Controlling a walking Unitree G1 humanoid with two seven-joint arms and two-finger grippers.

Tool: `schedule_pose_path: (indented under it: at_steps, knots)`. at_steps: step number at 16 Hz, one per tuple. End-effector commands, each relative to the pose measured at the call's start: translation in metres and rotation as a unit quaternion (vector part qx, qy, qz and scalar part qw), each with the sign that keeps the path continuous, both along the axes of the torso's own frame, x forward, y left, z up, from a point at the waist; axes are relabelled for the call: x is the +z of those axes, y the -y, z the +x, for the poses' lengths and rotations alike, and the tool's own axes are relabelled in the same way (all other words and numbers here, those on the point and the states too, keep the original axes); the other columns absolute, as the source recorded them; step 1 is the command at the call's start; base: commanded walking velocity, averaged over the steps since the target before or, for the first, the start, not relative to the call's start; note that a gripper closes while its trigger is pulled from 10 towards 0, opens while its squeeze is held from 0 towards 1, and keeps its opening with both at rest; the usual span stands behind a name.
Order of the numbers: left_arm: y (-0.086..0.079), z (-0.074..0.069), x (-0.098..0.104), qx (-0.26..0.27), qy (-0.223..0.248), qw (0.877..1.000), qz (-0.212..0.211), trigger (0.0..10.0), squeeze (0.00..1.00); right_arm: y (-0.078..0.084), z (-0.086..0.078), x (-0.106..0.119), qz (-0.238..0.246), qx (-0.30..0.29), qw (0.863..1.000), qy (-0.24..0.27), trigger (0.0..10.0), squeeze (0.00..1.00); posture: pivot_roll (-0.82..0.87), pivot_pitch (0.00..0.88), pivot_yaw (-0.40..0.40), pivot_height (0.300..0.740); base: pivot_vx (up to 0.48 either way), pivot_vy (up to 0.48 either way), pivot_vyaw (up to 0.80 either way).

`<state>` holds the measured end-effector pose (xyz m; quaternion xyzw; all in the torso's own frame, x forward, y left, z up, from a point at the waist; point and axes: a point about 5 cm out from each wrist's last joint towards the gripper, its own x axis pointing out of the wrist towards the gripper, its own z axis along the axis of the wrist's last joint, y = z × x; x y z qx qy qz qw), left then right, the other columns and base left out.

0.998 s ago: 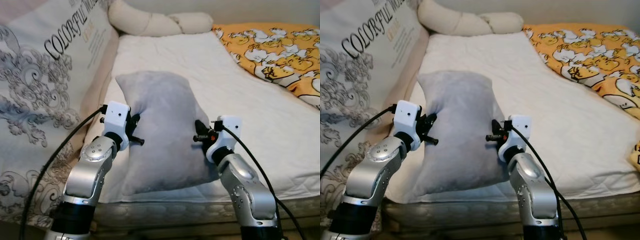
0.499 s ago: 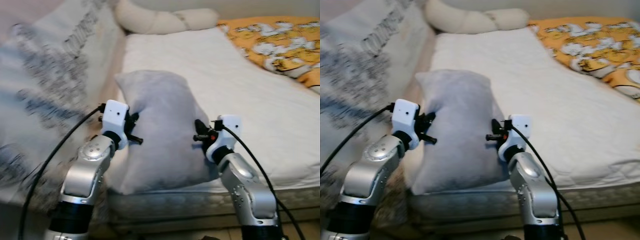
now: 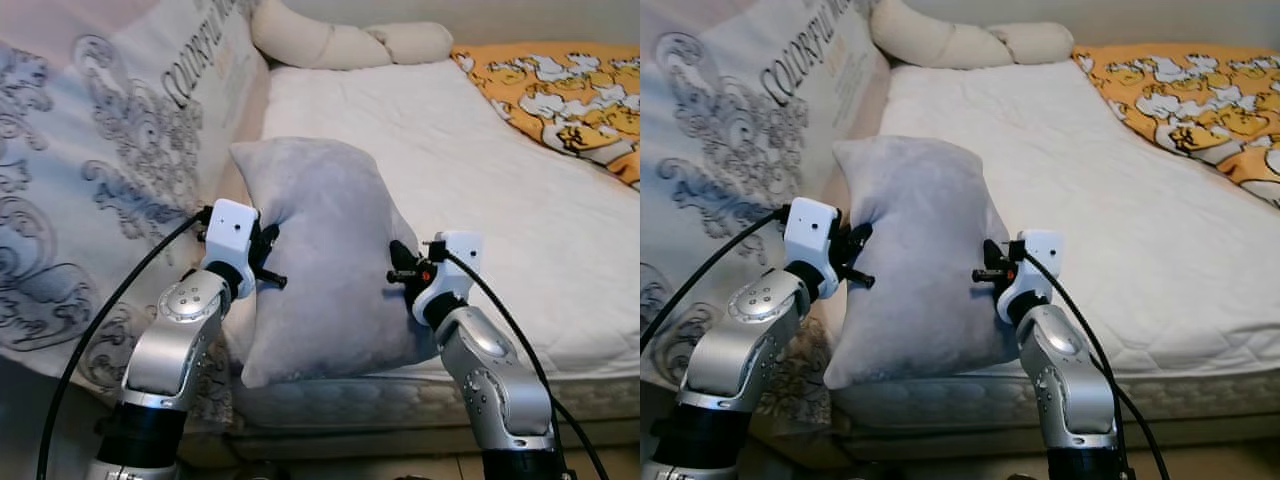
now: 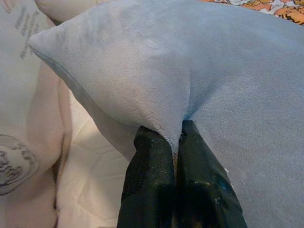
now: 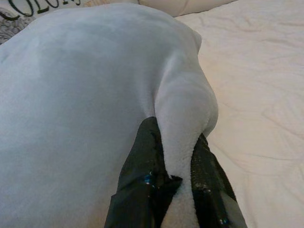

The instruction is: Clean up the room

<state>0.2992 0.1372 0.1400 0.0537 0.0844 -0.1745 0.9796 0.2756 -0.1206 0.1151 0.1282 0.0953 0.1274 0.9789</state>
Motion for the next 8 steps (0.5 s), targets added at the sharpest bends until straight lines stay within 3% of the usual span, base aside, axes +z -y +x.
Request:
schedule_pose_path:
  at_steps: [1,4,8]
  knots:
    - [-0.0039,0.0021,0.0147,0.006,0.036,0.999,0.002,10.0,0.00,0.0001,0.0044,0.0077,-0.006,0.001,1.000,0.018,10.0,0.00,0.01,0.000,0.040,0.740,0.000,0.000,0.00]
    - [-0.0042,0.0023,0.0162,0.003,0.037,0.999,0.000,10.0,0.00,-0.0037,0.0043,0.0078,-0.025,0.018,0.999,0.023,10.0,0.00,0.01,0.000,0.041,0.740,0.000,0.000,0.00]
    - [-0.0046,0.0016,0.0163,0.000,0.039,0.999,0.002,10.0,0.00,-0.0073,0.0046,0.0062,-0.024,0.034,0.999,0.020,10.0,0.00,0.01,0.000,0.031,0.740,0.280,0.000,0.80]
